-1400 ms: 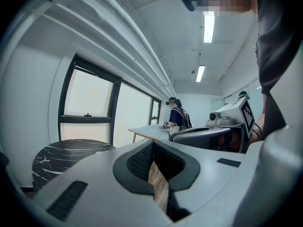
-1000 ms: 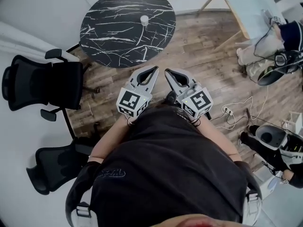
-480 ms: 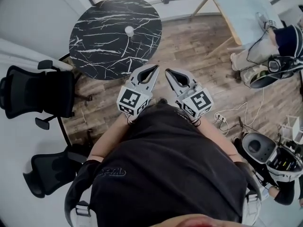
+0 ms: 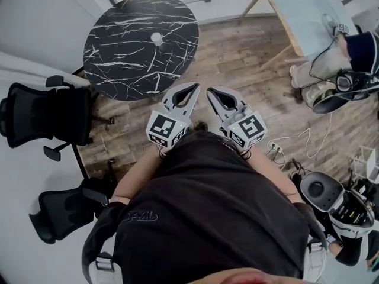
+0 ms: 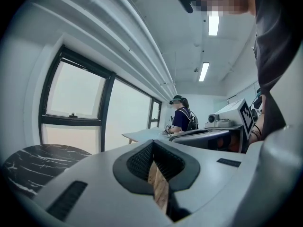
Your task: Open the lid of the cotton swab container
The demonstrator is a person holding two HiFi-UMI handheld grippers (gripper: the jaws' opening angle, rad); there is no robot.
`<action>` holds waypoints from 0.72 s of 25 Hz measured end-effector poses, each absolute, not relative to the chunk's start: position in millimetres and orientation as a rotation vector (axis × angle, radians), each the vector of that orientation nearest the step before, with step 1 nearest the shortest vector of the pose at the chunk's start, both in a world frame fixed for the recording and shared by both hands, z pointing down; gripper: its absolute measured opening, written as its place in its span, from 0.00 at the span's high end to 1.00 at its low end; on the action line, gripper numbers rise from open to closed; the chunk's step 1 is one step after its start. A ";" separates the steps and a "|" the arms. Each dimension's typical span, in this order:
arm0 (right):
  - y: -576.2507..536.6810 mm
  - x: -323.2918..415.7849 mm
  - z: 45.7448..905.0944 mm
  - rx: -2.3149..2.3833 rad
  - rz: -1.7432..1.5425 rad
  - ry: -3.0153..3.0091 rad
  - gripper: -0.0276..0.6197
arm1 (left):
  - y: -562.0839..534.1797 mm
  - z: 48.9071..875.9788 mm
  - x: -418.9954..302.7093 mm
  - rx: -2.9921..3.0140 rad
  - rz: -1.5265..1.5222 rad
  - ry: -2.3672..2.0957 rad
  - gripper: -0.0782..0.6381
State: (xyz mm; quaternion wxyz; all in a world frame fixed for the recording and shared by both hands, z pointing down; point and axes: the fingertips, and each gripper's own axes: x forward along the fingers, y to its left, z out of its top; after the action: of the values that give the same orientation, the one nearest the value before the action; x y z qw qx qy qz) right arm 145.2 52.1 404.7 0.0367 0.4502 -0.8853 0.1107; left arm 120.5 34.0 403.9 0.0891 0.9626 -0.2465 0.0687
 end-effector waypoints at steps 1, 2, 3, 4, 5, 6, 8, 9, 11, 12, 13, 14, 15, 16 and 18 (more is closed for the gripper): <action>50.8 145.0 407.2 1.377 0.352 -2.719 0.92 | 34.2 406.0 120.8 2.859 0.208 -0.730 0.87; 49.3 144.5 408.5 1.372 0.360 -2.721 0.92 | 33.8 407.7 120.8 2.855 0.213 -0.727 0.87; 47.5 143.6 408.9 1.367 0.364 -2.725 0.92 | 32.3 408.5 120.3 2.851 0.216 -0.726 0.87; 45.2 142.2 408.7 1.360 0.362 -2.730 0.92 | 29.8 408.4 119.4 2.850 0.215 -0.727 0.87; 42.7 140.6 408.2 1.352 0.359 -2.736 0.92 | 26.6 407.3 118.5 2.850 0.209 -0.728 0.87; 40.3 139.3 407.7 1.347 0.356 -2.740 0.92 | 23.8 405.1 117.8 2.853 0.197 -0.727 0.87; 36.8 138.4 407.5 1.347 0.353 -2.736 0.92 | 20.4 400.9 118.2 2.863 0.179 -0.721 0.87; 34.9 138.5 408.0 1.349 0.352 -2.731 0.92 | 19.4 400.7 119.4 2.870 0.182 -0.715 0.87; 30.0 139.4 410.4 1.356 0.354 -2.723 0.92 | 16.8 404.1 122.5 2.876 0.194 -0.694 0.87; 27.5 140.2 411.9 1.361 0.358 -2.720 0.92 | 14.9 406.0 123.5 2.874 0.195 -0.684 0.87; 25.2 140.9 413.1 1.367 0.362 -2.717 0.92 | 12.5 407.2 123.6 2.872 0.193 -0.678 0.87; 22.7 141.5 413.8 1.373 0.365 -2.714 0.92 | 9.3 407.4 123.0 2.871 0.189 -0.676 0.87; 19.6 142.0 414.3 1.381 0.368 -2.709 0.92 | 5.2 406.9 121.8 2.872 0.184 -0.677 0.87; 15.8 142.1 414.8 1.388 0.371 -2.704 0.92 | 0.6 406.3 120.6 2.874 0.176 -0.680 0.87; 7.4 140.8 415.4 1.395 0.370 -2.697 0.92 | -8.1 406.8 118.7 2.874 0.165 -0.677 0.87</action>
State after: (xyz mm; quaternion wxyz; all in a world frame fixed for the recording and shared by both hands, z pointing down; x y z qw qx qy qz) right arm 140.8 7.4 415.4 0.0411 0.4558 -0.8809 0.1210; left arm 118.7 -8.1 406.8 0.0920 0.9677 -0.2279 0.0554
